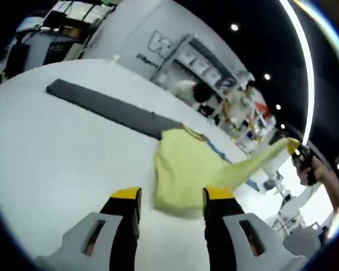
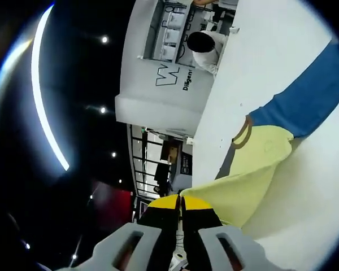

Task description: Fold the garment on the visible template until the final outline fits inside the template.

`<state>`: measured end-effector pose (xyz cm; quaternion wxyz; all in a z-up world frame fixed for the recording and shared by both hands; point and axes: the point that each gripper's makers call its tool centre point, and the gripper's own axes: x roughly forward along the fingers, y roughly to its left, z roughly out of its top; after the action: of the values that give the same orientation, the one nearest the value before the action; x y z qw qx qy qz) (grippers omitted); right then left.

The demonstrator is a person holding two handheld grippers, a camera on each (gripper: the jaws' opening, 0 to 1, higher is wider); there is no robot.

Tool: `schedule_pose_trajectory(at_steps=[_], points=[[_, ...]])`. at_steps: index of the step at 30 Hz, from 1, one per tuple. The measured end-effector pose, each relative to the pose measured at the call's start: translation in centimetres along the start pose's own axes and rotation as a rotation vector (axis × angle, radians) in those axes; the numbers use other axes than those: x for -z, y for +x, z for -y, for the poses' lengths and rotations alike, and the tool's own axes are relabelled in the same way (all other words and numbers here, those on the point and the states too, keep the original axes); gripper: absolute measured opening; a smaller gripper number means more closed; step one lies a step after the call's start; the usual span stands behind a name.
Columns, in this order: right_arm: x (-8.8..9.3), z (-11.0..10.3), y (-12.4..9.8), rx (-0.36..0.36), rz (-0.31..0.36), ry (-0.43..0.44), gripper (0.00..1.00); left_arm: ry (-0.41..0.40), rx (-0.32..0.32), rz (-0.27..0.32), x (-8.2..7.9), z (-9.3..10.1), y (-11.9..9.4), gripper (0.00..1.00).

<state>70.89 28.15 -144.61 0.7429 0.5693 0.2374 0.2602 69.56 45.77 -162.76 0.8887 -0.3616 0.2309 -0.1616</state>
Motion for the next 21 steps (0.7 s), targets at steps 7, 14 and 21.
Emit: schedule_pose_trajectory(at_steps=[7, 14, 21], points=[[0.0, 1.0, -0.6, 0.018, 0.008, 0.01, 0.0, -0.048, 0.03, 0.13, -4.1, -1.0, -2.2, 0.47], [-0.1, 1.5, -0.7, 0.023, 0.01, 0.022, 0.0, -0.023, -0.015, 0.175, -7.2, -4.2, -4.6, 0.47], [0.2, 1.4, -0.1, 0.012, 0.004, 0.03, 0.0, 0.051, -0.071, 0.021, -4.9, -7.7, -6.4, 0.46]])
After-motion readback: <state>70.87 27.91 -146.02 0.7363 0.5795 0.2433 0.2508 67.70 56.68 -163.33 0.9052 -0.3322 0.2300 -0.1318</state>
